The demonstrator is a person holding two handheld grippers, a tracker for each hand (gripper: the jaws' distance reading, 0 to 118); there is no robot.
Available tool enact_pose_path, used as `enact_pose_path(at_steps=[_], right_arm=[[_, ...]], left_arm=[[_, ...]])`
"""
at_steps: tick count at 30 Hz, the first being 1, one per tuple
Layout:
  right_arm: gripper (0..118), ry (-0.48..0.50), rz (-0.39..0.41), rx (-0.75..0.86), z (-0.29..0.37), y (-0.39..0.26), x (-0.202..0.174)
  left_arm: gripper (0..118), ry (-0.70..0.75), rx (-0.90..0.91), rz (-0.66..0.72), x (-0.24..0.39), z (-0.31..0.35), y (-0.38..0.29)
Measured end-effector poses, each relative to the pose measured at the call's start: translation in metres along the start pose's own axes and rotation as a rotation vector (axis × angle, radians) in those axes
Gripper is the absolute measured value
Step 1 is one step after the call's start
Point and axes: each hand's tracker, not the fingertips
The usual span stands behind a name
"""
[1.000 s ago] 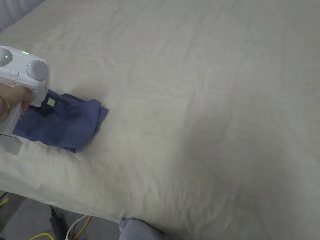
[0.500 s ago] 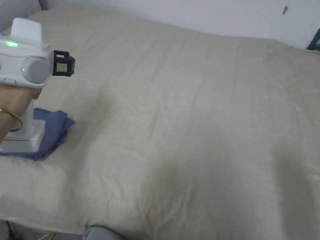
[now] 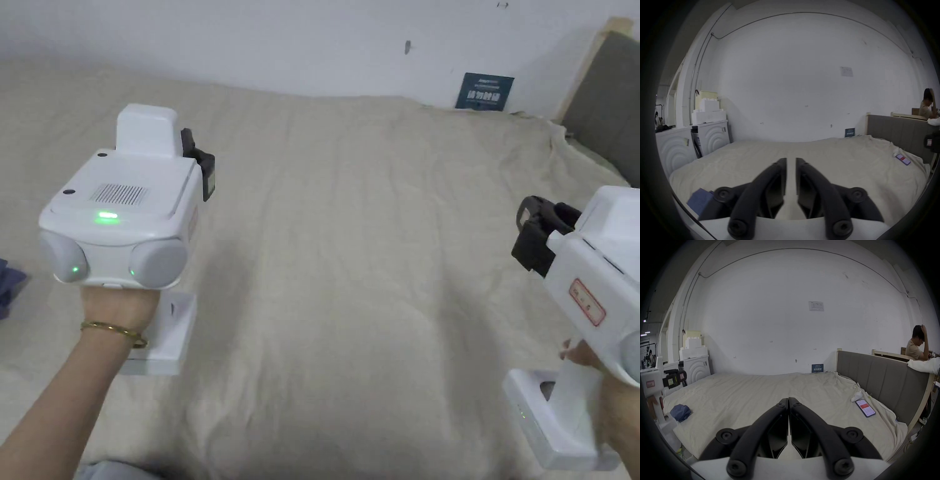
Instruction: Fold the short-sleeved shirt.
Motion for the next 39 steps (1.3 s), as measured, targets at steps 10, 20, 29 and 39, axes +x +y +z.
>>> enact_pose_path(at_steps=[10, 20, 29, 39], right_arm=[[0, -0.035, -0.038, -0.011, 0.015, -0.026, 0.009], [0, -0.014, -0.037, -0.061, 0.012, -0.055, -0.004], [0, 0.001, -0.025, -0.073, 0.012, -0.063, -0.016], [0, 0.012, -0.003, -0.068, 0.012, -0.062, -0.020]], left_arm=[[0, -0.092, -0.047, 0.015, 0.026, 0.019, -0.041], [0, -0.081, -0.133, 0.020, 0.020, 0.024, -0.079], [0, -0.107, -0.187, 0.022, 0.029, 0.031, -0.097], [0, -0.114, -0.175, 0.006, 0.037, 0.030, -0.093]])
